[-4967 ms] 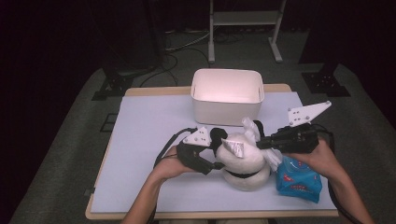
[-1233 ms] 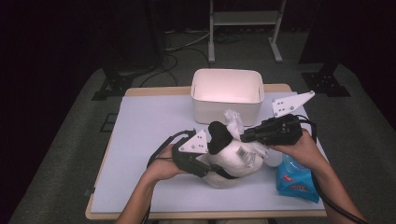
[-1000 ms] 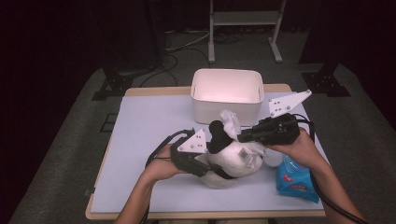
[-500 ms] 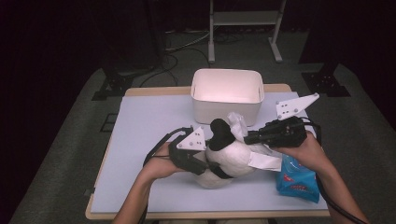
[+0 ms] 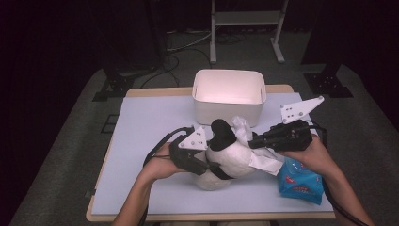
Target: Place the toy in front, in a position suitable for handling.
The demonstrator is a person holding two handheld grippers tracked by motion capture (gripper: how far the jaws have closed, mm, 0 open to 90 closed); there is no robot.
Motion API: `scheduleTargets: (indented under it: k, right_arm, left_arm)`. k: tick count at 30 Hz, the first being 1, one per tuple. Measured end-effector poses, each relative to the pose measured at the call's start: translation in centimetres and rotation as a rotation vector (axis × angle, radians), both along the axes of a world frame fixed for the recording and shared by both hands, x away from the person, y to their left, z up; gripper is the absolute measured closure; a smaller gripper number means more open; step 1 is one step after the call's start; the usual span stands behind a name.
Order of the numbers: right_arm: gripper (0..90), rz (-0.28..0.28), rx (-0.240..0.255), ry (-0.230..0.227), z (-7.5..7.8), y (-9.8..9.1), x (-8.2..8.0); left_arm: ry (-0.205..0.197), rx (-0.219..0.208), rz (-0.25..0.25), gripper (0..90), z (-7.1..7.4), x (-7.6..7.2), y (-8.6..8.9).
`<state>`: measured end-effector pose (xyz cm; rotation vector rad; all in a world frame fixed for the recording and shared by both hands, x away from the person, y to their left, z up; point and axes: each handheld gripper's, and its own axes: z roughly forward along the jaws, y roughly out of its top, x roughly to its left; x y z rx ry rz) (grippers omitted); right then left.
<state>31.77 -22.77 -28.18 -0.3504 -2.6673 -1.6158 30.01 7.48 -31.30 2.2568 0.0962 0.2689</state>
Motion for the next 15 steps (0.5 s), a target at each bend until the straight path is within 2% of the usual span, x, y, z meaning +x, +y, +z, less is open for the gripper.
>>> scheduleTargets:
  k: [9,12,15]
  right_arm:
    - [84.9,0.019,0.001,-0.006,0.3,1.3,0.1]
    - [84.9,0.004,-0.035,-0.001,-0.1,1.3,0.2]
    - [85.0,-0.01,-0.042,0.022,-1.0,0.9,0.5]
  left_arm:
    - [0.005,0.028,-0.016,39.6,-0.2,0.2,-1.5]
    - [0.034,0.022,-0.011,38.5,-0.8,0.5,-1.6]
    - [0.058,0.008,-0.005,35.4,-1.2,0.8,-1.7]
